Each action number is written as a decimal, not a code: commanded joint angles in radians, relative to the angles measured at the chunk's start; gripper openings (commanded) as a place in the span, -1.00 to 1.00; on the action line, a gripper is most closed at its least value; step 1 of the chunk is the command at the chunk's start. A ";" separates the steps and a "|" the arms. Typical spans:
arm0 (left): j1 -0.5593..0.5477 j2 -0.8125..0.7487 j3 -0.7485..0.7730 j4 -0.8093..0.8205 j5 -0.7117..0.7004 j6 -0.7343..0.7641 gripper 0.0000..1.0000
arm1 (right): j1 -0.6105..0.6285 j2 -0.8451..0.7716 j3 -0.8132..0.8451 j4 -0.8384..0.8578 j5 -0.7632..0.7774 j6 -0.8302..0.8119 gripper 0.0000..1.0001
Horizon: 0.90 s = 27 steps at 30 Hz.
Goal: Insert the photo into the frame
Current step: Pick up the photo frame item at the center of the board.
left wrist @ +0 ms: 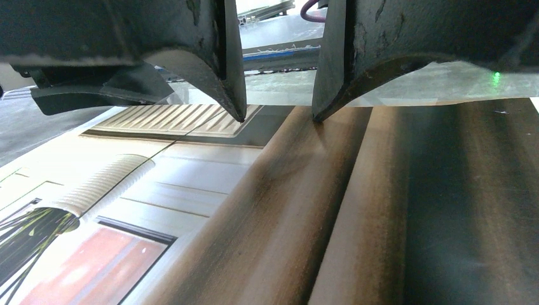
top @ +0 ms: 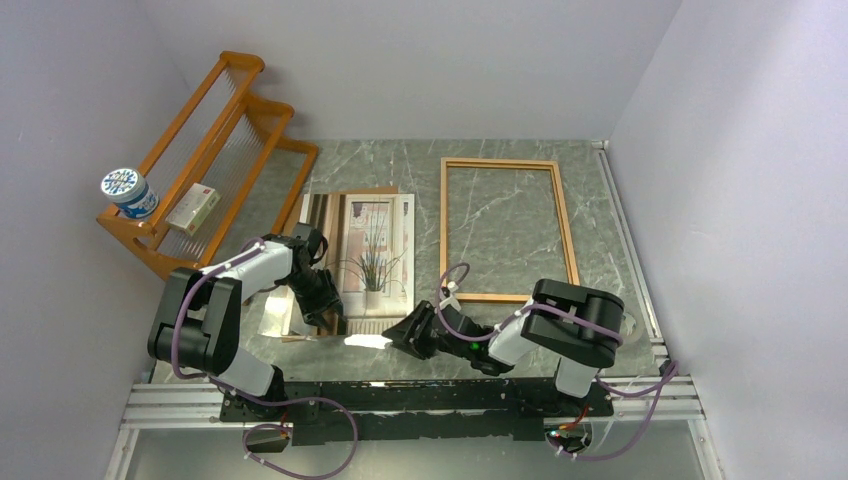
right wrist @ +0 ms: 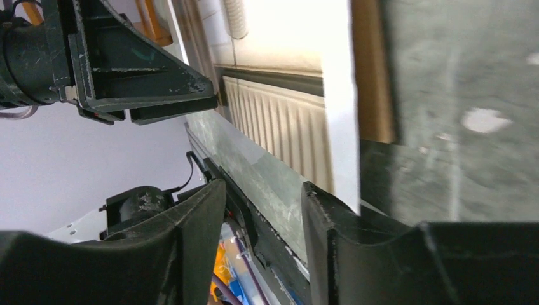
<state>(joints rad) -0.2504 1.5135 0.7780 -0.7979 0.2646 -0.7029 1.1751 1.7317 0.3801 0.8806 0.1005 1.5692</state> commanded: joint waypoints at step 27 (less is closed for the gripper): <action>-0.010 -0.043 -0.009 0.001 -0.046 -0.020 -0.07 | -0.041 0.020 0.051 0.089 -0.092 0.020 -0.21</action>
<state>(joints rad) -0.2569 1.5017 0.7757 -0.7994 0.2554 -0.7048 1.1435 1.7874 0.3943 0.9493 0.0284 1.6051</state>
